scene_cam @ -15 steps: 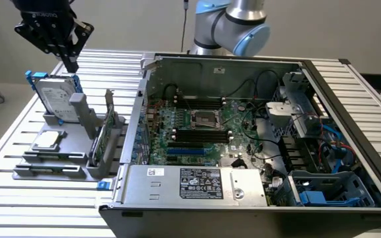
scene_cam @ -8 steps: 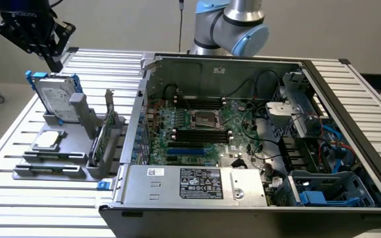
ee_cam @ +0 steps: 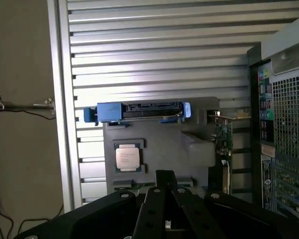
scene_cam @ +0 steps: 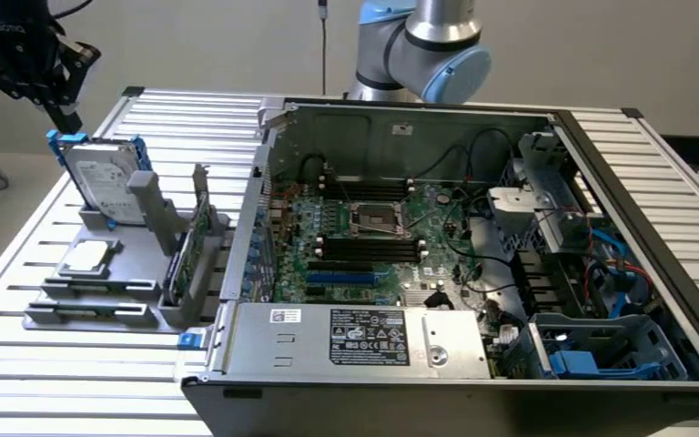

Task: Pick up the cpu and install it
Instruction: 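Reach for the cpu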

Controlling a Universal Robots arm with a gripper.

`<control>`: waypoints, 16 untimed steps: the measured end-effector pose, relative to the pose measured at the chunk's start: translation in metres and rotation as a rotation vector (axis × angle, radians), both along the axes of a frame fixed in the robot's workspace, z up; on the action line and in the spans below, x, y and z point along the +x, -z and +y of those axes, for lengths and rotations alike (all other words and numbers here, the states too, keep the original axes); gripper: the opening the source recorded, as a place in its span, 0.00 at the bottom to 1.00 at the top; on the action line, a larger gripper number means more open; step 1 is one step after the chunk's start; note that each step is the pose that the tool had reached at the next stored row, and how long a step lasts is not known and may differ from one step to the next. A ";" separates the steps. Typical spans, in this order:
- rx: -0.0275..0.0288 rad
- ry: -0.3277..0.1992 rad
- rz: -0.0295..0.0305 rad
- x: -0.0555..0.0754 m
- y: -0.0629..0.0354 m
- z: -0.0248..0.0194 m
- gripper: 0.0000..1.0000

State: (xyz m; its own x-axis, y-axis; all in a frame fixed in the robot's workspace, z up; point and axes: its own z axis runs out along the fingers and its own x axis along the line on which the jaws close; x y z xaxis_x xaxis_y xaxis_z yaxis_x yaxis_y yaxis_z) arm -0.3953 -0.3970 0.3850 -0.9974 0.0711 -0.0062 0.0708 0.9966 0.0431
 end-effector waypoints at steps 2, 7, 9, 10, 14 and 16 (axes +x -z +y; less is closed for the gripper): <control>0.0001 0.000 0.0032 -0.009 0.0011 0.0002 0.11; 0.0001 0.000 0.0144 -0.032 0.0038 0.0005 0.11; 0.0000 0.000 0.0201 -0.041 0.0047 0.0005 0.11; 0.0000 0.000 0.0227 -0.043 0.0049 0.0005 0.11; 0.0001 -0.001 0.0227 -0.044 0.0049 0.0006 0.11; 0.0000 -0.001 0.0228 -0.044 0.0049 0.0006 0.11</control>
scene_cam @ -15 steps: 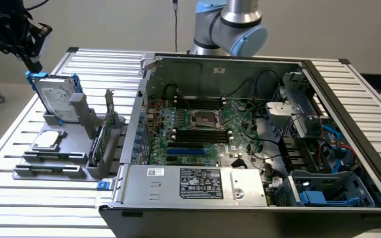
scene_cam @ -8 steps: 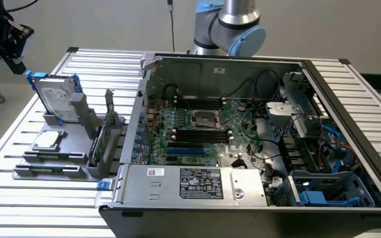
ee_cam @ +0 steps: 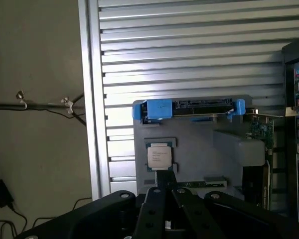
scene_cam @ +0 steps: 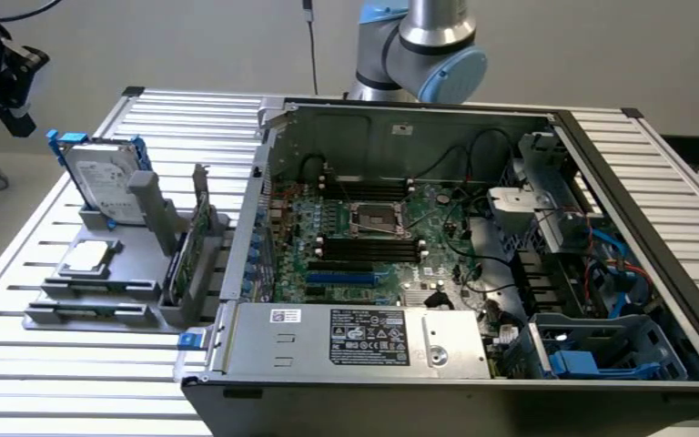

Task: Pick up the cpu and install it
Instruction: 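Reach for the cpu, then pick up the cpu and move it towards the insertion slot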

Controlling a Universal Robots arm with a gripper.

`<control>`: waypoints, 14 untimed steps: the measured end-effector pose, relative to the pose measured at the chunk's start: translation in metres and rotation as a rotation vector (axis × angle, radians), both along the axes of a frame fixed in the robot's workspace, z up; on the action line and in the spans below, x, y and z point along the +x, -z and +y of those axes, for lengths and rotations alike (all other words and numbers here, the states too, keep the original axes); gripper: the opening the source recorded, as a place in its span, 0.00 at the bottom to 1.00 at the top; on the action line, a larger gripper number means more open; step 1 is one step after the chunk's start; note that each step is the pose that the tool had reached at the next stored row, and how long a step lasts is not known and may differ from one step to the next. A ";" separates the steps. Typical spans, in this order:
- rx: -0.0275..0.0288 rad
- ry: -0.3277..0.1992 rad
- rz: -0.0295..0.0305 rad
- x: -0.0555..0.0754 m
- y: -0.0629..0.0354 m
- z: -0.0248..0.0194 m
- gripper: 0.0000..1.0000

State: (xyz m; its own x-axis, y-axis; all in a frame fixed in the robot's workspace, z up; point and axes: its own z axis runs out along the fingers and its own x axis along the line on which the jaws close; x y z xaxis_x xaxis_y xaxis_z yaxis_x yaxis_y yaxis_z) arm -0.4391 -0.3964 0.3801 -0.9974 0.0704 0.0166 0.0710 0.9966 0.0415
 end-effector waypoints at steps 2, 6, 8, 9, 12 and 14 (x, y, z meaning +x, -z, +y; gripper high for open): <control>0.0000 0.000 -0.0001 0.000 0.0000 0.0000 0.11; 0.0000 0.000 0.0000 0.000 0.0000 0.0000 0.11; 0.0000 0.000 0.0000 0.000 0.0000 0.0000 0.11; 0.0000 0.000 -0.0001 0.000 0.0000 0.0000 0.11; 0.0000 0.000 -0.0001 0.000 0.0000 0.0000 0.17; 0.0000 0.000 0.0000 0.000 0.0000 0.0000 0.30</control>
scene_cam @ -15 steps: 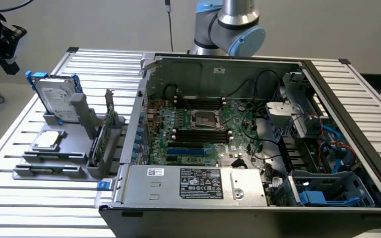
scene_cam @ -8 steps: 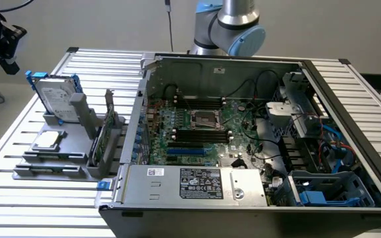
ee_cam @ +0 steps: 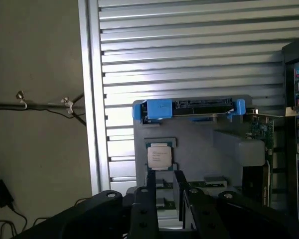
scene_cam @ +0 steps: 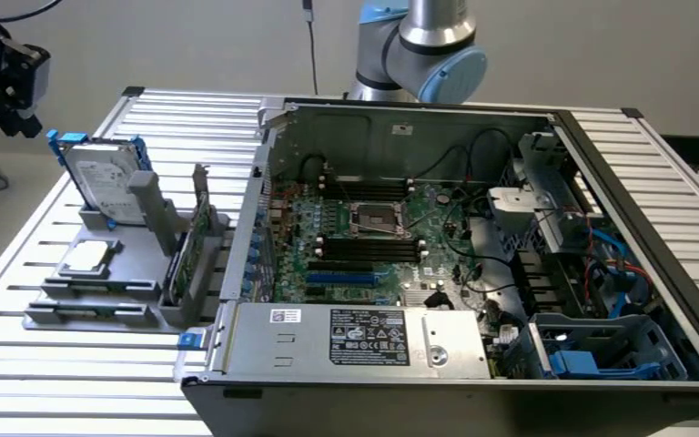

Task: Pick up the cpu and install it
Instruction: 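Pick up the cpu and move it towards the insertion slot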

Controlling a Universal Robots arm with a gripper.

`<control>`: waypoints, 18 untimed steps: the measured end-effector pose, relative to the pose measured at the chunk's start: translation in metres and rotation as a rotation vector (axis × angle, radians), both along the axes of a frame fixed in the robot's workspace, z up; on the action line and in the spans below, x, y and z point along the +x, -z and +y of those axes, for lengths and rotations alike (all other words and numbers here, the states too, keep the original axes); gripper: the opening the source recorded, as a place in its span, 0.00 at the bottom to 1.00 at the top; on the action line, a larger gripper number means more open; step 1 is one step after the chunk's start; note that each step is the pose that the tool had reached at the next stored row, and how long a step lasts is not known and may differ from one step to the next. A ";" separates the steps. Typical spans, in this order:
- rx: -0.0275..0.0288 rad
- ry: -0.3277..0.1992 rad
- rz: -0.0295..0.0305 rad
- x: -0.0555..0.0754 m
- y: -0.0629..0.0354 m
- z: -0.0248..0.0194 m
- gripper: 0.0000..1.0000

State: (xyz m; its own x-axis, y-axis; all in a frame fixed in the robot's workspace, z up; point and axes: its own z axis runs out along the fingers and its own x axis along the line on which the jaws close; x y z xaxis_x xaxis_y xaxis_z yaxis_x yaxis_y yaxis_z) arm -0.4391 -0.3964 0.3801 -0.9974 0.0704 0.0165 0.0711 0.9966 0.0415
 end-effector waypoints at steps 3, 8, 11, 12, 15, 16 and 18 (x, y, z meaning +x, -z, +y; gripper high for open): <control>0.0000 0.000 0.0000 0.000 0.0000 0.0000 0.42; -0.0004 0.000 -0.0004 0.000 0.0065 0.0000 0.54; -0.0004 0.000 -0.0005 0.000 0.0120 0.0003 0.54; -0.0004 0.000 -0.0006 0.000 0.0138 0.0005 0.54; -0.0005 -0.001 -0.0004 0.000 0.0192 0.0008 0.54; -0.0004 -0.001 -0.0004 0.000 0.0211 0.0009 0.56; -0.0004 -0.001 -0.0005 0.000 0.0247 0.0011 0.62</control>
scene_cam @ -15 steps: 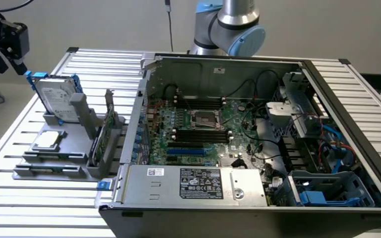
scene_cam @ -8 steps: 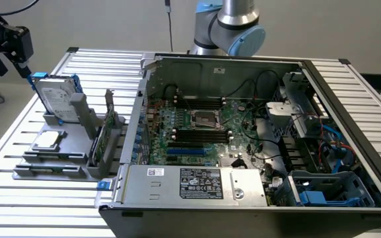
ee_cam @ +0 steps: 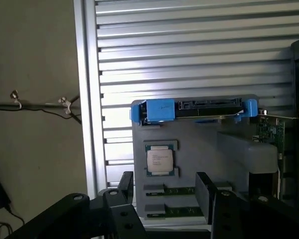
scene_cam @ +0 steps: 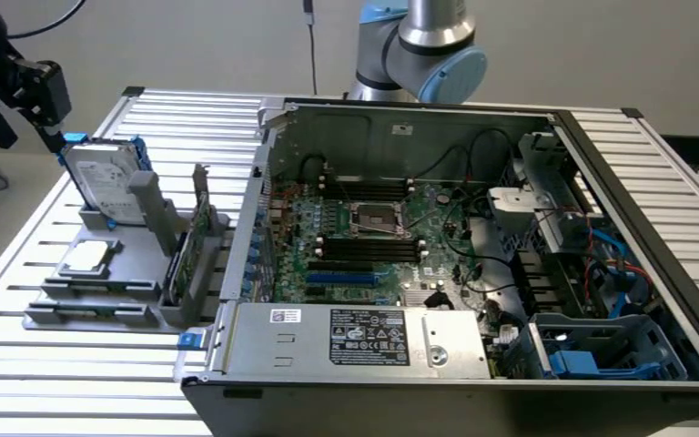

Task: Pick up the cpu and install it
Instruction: 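Pick up the cpu and move it towards the insertion slot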

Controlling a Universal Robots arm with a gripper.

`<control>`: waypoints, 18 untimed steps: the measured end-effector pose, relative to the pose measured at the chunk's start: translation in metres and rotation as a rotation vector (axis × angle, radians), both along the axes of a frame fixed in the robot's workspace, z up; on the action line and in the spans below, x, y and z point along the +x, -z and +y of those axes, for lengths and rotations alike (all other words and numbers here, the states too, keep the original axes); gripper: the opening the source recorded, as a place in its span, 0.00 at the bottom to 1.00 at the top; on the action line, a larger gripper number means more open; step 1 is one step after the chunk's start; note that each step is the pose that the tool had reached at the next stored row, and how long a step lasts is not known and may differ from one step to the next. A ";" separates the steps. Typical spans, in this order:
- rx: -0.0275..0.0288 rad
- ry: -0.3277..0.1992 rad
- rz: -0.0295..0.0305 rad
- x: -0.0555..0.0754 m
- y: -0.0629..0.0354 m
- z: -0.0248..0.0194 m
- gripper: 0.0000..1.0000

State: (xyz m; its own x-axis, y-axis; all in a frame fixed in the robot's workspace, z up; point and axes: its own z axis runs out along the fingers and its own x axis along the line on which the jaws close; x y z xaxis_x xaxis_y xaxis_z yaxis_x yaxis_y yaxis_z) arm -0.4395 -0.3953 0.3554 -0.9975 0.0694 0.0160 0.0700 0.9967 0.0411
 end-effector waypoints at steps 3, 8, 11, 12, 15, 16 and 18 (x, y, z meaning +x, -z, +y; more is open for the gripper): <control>0.0000 0.000 0.0001 0.000 0.0054 0.0002 0.62; 0.0001 0.000 0.0000 0.000 0.0146 0.0002 0.62; 0.0000 -0.001 0.0000 0.000 0.0200 0.0002 0.62; 0.0000 -0.001 0.0000 0.000 0.0218 0.0002 0.62; 0.0000 -0.001 -0.0001 0.000 0.0273 0.0002 0.62; 0.0000 -0.002 -0.0001 0.000 0.0291 0.0002 0.62; 0.0000 -0.002 0.0000 0.000 0.0328 0.0002 0.62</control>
State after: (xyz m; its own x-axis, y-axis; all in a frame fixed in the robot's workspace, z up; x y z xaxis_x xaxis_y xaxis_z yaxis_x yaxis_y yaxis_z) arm -0.4395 -0.3951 0.3226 -0.9976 0.0675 0.0160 0.0682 0.9968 0.0411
